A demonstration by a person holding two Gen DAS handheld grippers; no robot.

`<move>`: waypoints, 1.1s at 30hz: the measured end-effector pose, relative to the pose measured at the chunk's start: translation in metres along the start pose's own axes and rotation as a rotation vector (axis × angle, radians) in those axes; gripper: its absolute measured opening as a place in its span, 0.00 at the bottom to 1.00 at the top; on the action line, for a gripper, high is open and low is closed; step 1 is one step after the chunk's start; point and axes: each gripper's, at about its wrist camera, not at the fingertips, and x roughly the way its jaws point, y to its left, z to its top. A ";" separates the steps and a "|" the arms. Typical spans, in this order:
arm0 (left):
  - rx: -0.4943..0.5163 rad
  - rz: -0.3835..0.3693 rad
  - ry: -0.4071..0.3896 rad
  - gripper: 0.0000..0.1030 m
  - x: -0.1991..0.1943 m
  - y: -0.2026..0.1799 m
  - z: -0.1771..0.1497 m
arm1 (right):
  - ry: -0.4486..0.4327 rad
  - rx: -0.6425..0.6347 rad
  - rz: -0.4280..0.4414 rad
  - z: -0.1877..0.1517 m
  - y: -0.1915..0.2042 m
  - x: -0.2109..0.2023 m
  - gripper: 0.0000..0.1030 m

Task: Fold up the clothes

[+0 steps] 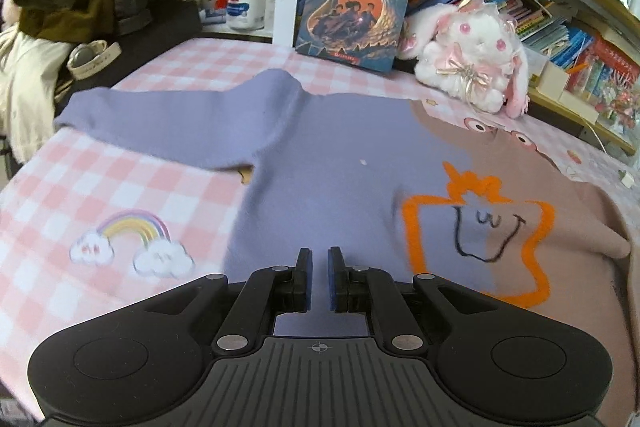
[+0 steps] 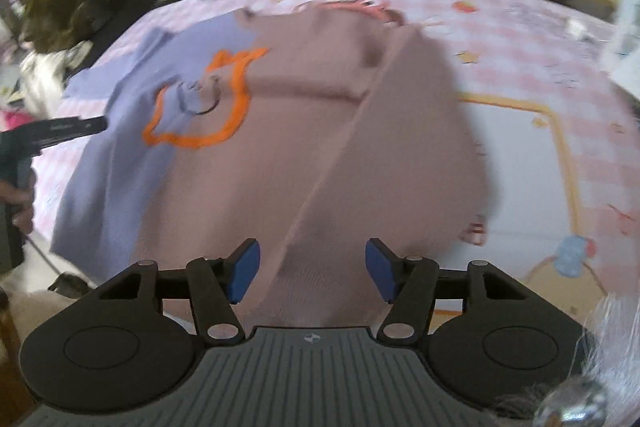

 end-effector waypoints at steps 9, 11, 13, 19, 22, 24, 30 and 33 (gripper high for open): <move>-0.042 0.079 0.007 0.09 -0.014 -0.028 -0.018 | -0.022 -0.131 -0.009 0.005 -0.020 -0.002 0.05; -0.047 0.096 0.008 0.09 -0.014 -0.028 -0.017 | -0.097 -0.052 -0.116 0.017 -0.053 -0.016 0.04; -0.063 0.107 0.003 0.09 -0.015 -0.029 -0.016 | -0.171 0.029 -0.268 0.030 -0.089 -0.028 0.04; -0.085 0.124 -0.008 0.09 -0.021 -0.029 -0.016 | -0.273 0.108 -0.615 0.063 -0.165 -0.036 0.04; -0.097 0.144 -0.009 0.09 -0.025 -0.024 -0.017 | -0.242 0.049 -0.668 0.067 -0.174 -0.017 0.04; -0.101 0.161 -0.003 0.09 -0.028 -0.019 -0.019 | -0.220 0.019 -0.699 0.069 -0.180 -0.003 0.04; -0.099 0.196 0.025 0.12 -0.036 -0.008 -0.027 | -0.156 -0.074 -0.793 0.076 -0.198 0.036 0.04; -0.092 0.198 0.026 0.19 -0.042 -0.005 -0.030 | -0.130 -0.113 -0.830 0.081 -0.200 0.054 0.07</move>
